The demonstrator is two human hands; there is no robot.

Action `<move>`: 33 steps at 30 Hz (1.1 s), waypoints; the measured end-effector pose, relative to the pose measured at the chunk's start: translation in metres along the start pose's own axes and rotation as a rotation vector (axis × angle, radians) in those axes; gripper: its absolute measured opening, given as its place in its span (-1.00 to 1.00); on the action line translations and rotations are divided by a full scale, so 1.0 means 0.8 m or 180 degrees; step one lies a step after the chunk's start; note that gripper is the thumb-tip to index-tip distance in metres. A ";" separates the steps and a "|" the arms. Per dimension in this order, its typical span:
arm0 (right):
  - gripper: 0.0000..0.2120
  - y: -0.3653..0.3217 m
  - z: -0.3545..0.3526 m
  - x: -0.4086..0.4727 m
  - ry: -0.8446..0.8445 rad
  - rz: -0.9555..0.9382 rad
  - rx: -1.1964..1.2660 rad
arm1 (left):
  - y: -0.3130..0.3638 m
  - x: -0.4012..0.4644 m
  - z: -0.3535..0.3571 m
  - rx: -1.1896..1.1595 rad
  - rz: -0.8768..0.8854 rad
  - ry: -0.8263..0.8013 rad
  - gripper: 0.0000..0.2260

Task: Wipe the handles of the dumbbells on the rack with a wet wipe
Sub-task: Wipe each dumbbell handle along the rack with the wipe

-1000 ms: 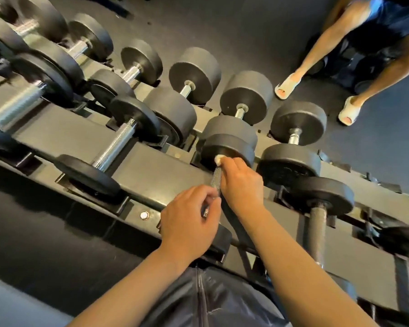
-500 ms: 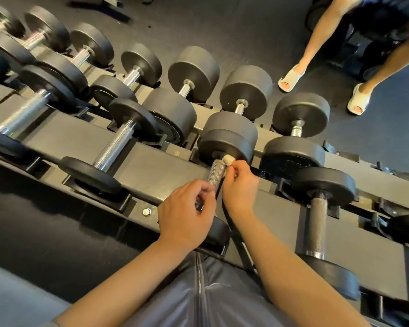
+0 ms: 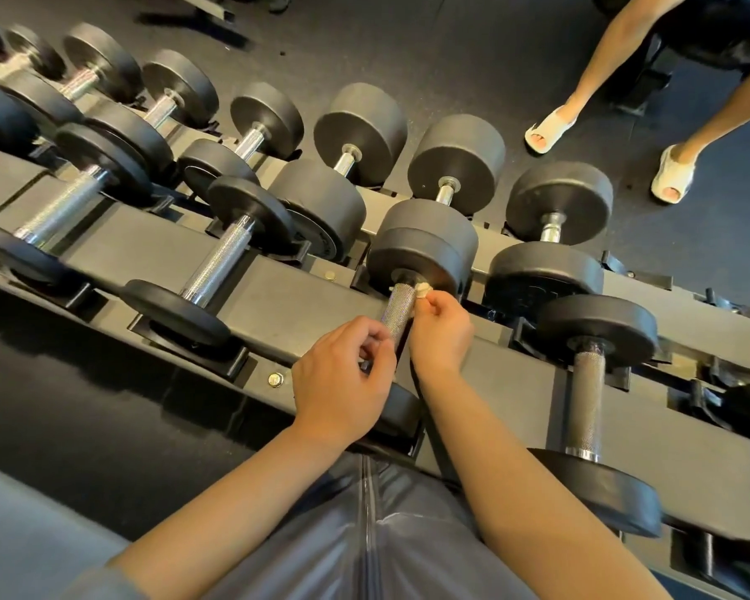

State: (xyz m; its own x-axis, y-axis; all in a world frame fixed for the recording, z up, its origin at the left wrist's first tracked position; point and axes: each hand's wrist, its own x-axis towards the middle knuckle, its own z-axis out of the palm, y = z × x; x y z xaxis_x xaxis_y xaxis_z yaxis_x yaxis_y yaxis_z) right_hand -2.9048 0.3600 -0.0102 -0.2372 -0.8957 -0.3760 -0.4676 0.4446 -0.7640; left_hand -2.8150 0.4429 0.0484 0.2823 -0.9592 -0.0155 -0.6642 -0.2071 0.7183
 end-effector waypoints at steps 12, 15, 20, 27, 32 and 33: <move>-0.77 -0.089 -0.024 0.006 -0.1074 -0.2986 -0.4091 | -0.001 -0.002 0.000 -0.0091 -0.0067 0.0234 -0.75; -0.73 -0.110 -0.001 0.004 -0.1210 -0.3011 -0.4830 | -0.001 -0.003 0.001 -0.0100 -0.0174 0.0203 -0.79; -0.80 -0.121 -0.003 0.010 -0.1584 -0.3209 -0.5154 | -0.004 -0.004 0.001 -0.0263 -0.0162 0.0292 -0.80; -0.68 -0.068 -0.041 0.015 -0.1204 -0.2794 -0.3660 | -0.008 -0.009 0.001 -0.0811 -0.0223 0.0642 -0.92; -0.76 -0.027 -0.029 0.010 -0.0655 -0.2013 -0.2079 | -0.008 -0.008 0.002 -0.0844 -0.0103 0.0663 -0.93; -0.76 -0.021 -0.026 0.006 -0.0583 -0.1785 -0.1696 | -0.009 -0.009 0.002 -0.0841 -0.0080 0.0634 -0.94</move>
State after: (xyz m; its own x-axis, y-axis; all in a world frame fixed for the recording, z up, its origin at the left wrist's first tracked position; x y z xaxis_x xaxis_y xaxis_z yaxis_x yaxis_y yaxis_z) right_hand -2.9160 0.3483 0.0120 0.2764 -0.9528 -0.1253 -0.8313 -0.1717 -0.5286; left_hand -2.8136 0.4511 0.0421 0.4436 -0.8925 0.0821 -0.4602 -0.1482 0.8754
